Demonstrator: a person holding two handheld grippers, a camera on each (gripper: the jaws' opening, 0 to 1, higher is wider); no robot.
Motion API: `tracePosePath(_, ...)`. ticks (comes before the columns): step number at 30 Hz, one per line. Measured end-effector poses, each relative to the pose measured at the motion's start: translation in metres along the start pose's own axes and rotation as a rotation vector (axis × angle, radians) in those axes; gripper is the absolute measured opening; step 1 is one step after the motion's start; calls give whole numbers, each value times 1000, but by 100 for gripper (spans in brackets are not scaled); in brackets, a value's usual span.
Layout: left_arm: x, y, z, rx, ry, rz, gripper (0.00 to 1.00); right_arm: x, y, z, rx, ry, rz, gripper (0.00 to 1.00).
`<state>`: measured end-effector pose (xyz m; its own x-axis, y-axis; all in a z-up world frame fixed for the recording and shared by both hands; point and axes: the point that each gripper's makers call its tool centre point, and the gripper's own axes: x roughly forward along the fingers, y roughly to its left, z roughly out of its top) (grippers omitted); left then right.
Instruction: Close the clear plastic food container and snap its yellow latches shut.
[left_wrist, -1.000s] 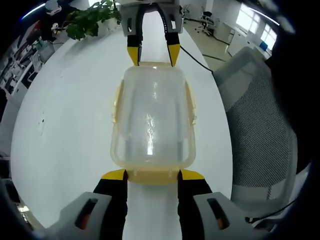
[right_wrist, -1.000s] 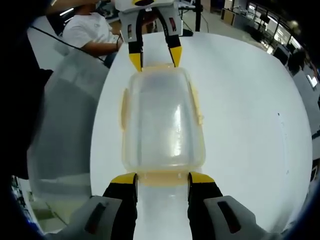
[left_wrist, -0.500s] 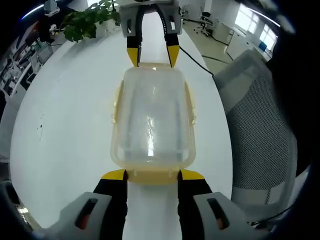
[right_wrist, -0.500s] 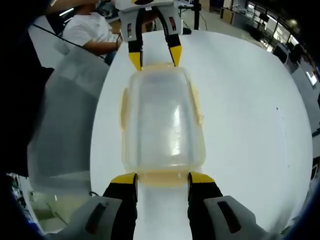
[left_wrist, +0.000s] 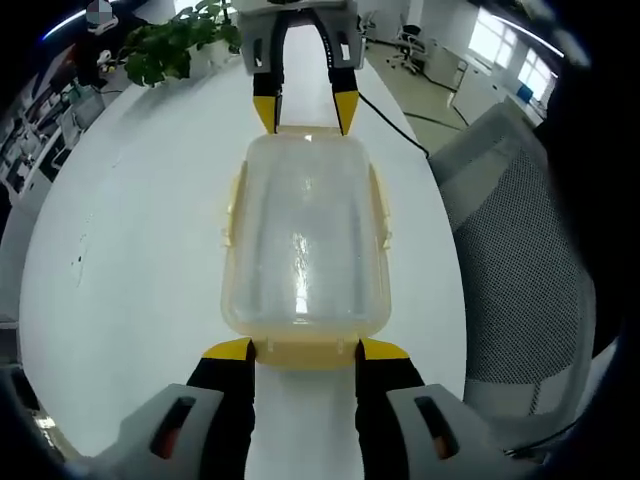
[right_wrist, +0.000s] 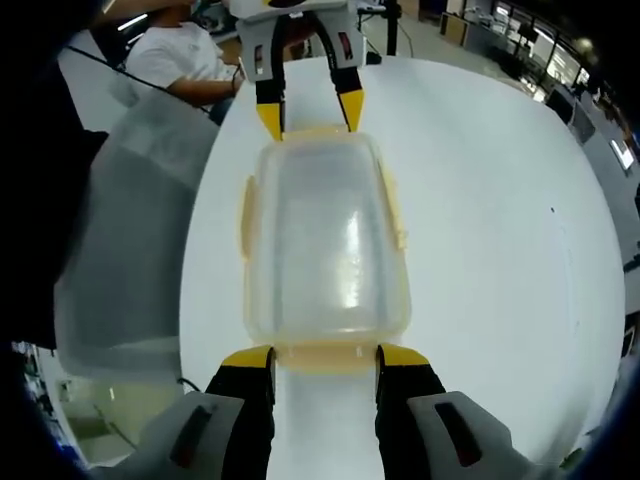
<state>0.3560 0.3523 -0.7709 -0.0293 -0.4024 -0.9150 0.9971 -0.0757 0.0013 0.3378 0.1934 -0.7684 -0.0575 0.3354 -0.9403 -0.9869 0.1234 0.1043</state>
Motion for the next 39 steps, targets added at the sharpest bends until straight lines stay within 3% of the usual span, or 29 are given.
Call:
tracePosePath(29,9,0,7,8,1,-10,38,5,0,-12,15,8,-6,38)
tracePosePath(39,10,0,7,19,-8,-1,38,5,1,-11,18,-28,-2,38)
